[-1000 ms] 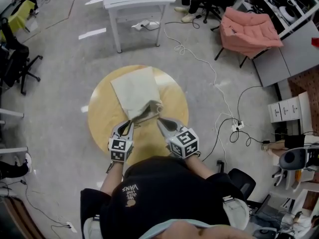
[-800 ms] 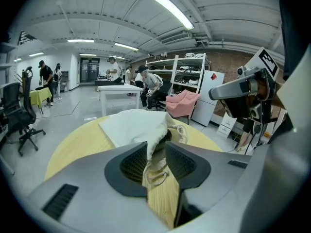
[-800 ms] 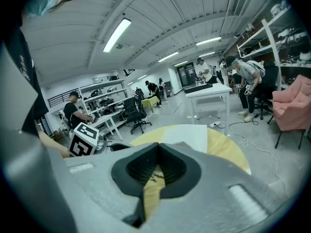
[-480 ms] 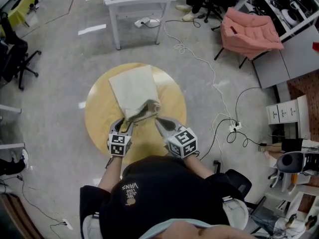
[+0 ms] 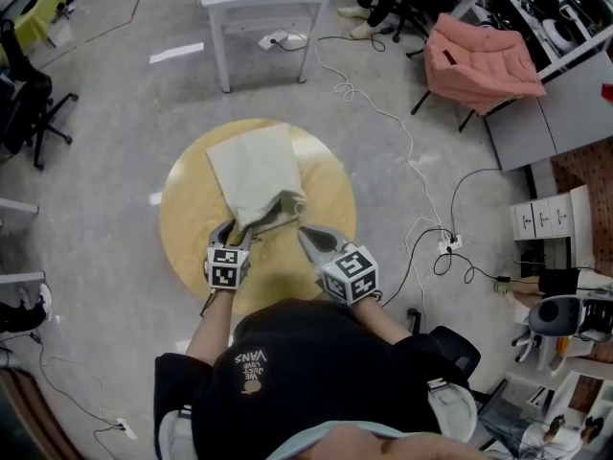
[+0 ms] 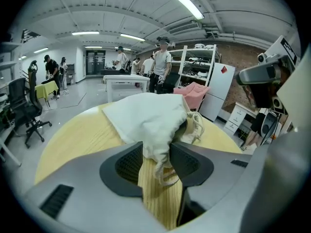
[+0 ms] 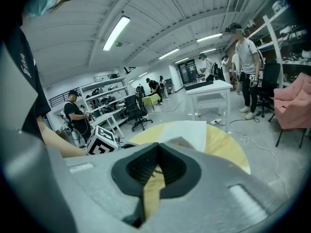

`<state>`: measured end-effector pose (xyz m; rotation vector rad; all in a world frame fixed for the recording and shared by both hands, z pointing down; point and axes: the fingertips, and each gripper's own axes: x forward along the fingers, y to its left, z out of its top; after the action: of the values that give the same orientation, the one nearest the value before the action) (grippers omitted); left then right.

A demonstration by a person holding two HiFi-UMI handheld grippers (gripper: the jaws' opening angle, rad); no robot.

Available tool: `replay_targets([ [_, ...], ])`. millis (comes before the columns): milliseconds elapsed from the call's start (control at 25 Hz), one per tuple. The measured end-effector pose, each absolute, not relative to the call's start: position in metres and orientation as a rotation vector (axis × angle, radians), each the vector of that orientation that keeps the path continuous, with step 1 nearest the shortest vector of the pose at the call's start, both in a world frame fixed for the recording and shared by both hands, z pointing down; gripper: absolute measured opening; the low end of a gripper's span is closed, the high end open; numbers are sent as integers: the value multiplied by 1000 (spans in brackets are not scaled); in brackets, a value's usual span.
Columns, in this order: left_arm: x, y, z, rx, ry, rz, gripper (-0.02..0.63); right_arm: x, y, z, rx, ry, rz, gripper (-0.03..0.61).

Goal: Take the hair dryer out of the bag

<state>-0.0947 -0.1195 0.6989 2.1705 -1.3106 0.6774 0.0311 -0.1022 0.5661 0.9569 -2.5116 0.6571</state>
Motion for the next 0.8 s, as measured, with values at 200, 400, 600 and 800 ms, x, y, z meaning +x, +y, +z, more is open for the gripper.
replay_targets([
  [200,-95,-121,701,2165,-1279,665,173,26,-104,567,941,-2519,653,-2],
  [400,-94,-124,703,2183,-1280,634,102,22,-103,572,909,-2516,641,-2],
  [600,-94,-125,699,2137,-1241,617,66,13,-104,580,850,-2514,598,-2],
  [800,-93,-127,694,2104,-1209,577,60,7,-106,594,782,-2494,526,-2],
])
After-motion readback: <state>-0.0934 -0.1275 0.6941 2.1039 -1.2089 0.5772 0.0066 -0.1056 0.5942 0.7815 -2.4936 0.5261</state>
